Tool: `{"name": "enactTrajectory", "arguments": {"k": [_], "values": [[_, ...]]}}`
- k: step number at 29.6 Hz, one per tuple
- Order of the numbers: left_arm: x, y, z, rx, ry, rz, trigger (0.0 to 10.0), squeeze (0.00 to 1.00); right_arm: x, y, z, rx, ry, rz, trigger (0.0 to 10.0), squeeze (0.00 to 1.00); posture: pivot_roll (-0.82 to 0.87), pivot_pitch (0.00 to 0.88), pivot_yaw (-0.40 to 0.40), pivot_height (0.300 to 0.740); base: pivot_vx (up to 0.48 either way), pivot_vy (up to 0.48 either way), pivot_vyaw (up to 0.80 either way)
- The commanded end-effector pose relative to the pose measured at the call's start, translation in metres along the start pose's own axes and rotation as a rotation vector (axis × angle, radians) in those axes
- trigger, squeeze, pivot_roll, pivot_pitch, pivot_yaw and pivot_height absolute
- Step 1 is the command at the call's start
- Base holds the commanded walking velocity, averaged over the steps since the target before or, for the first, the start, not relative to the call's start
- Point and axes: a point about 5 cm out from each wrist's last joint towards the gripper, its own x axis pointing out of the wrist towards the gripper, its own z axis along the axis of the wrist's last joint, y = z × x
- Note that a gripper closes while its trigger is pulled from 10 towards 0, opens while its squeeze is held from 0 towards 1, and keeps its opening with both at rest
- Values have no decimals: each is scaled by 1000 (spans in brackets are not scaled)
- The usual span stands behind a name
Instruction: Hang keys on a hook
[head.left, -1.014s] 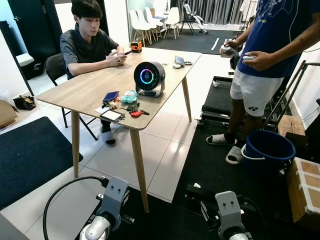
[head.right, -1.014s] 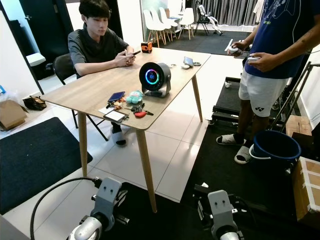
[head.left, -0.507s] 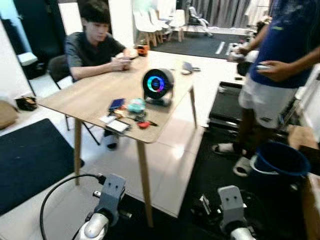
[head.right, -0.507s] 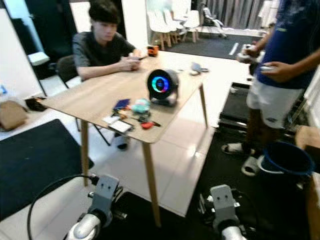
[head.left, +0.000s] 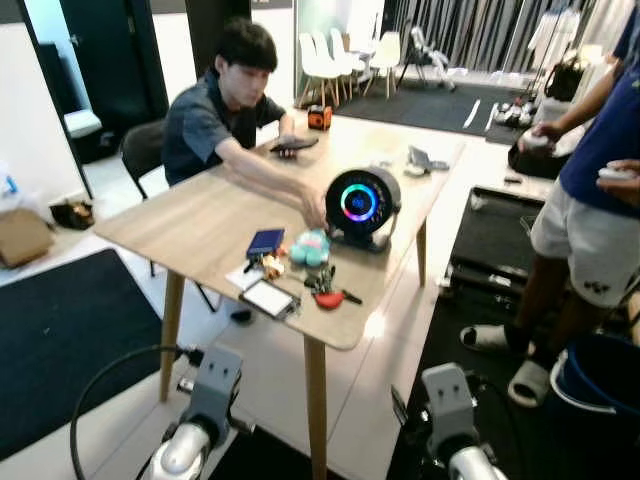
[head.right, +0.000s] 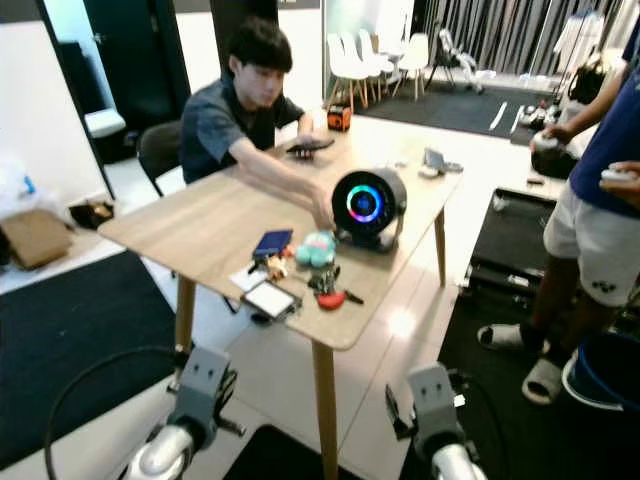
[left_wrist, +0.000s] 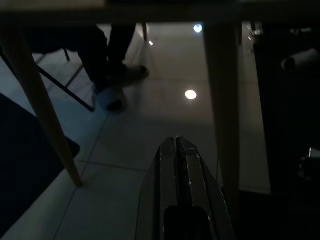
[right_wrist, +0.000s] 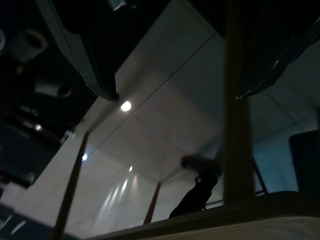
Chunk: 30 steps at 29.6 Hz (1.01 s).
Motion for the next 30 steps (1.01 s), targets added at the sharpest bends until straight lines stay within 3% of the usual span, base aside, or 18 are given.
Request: {"name": "enactTrajectory", "arguments": {"k": [1, 6, 20, 22, 25, 30], "values": [[-3, 2, -5, 15, 20, 4, 10000, 0, -3, -1, -7, -2, 35, -1, 10000, 0, 1, 88, 31, 740, 345, 0, 0], [-5, 2, -5, 16, 16, 1, 10000, 0, -3, -1, -7, -2, 38, 0, 10000, 0, 5, 91, 30, 740, 328, 0, 0], [-19, 9, -7, 67, 12, -47, 10000, 0, -5, 0, -9, -3, 47, 2, 10000, 0, 16, 96, 32, 740, 0, 0, 0], [-30, 7, -14, 148, 30, -130, 10000, 0, -5, 1, -10, -2, 48, 1, 10000, 0, 17, 97, 32, 740, 0, 0, 0], [-36, 6, -17, 179, 42, -175, 10000, 0, -6, 1, -10, -3, 50, 0, 10000, 0, 19, 98, 31, 740, 0, 0, 0], [-60, 8, -20, 252, 70, -296, 10000, 0, -7, -1, -12, -6, 57, -3, 10000, 0, 28, 104, 33, 740, 0, 0, 0]]}}
